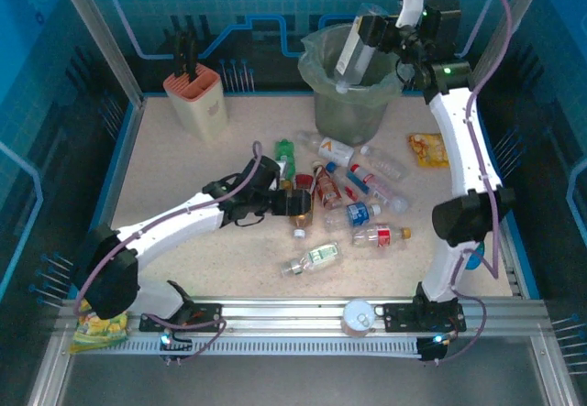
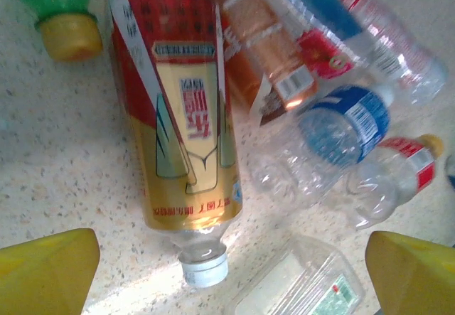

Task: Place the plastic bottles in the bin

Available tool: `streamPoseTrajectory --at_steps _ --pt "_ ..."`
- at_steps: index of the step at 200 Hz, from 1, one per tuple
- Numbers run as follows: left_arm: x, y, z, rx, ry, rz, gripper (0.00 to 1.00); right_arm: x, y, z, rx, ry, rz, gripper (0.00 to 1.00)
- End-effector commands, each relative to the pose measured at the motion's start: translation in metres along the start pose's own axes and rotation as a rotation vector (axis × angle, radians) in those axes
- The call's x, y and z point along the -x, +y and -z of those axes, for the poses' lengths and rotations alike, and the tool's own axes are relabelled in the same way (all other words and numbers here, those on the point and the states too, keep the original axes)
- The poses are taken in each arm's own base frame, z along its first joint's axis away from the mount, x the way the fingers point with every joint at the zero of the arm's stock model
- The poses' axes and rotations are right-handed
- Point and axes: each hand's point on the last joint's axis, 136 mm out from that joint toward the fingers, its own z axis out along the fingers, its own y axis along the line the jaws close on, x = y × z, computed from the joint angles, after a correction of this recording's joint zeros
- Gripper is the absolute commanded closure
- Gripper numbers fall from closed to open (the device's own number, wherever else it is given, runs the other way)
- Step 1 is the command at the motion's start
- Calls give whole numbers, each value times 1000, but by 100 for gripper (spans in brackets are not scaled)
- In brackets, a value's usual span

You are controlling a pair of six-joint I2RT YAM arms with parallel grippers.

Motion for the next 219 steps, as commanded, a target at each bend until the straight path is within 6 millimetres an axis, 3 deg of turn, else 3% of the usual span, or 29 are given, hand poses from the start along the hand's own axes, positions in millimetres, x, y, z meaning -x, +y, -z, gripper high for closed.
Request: streamPoseTrajectory --at_steps 1,28,53,74,79,105,141,158,171,195,219 --pt "-12 4 -9 54 42 1 7 25 -33 -19 -108 -115 34 100" --pt "-22 5 -20 79 86 -15 9 6 -67 -54 -169 -77 43 100" --pt "-27 10 -28 109 105 -19 10 -21 -82 -78 -173 -20 31 100" --pt "-30 11 -35 112 114 -16 10 -41 -90 -86 -177 30 16 100" --pt "-31 13 -37 115 118 -14 10 -62 -99 -97 -185 70 4 100" --pt "-37 19 -45 139 144 -14 11 -103 -112 -110 -188 168 -27 100" --pt "-41 21 -55 142 161 -8 13 -138 -124 -122 -192 242 -59 100" --pt "-42 22 -60 138 166 -5 13 -145 -126 -125 -192 257 -58 82" --pt "-43 20 -64 125 167 1 13 -146 -126 -124 -191 261 -54 62" --pt "-44 19 -70 114 171 10 14 -141 -123 -122 -177 258 -48 35" --pt "-45 22 -74 125 182 4 15 -130 -121 -115 -168 250 -52 19"
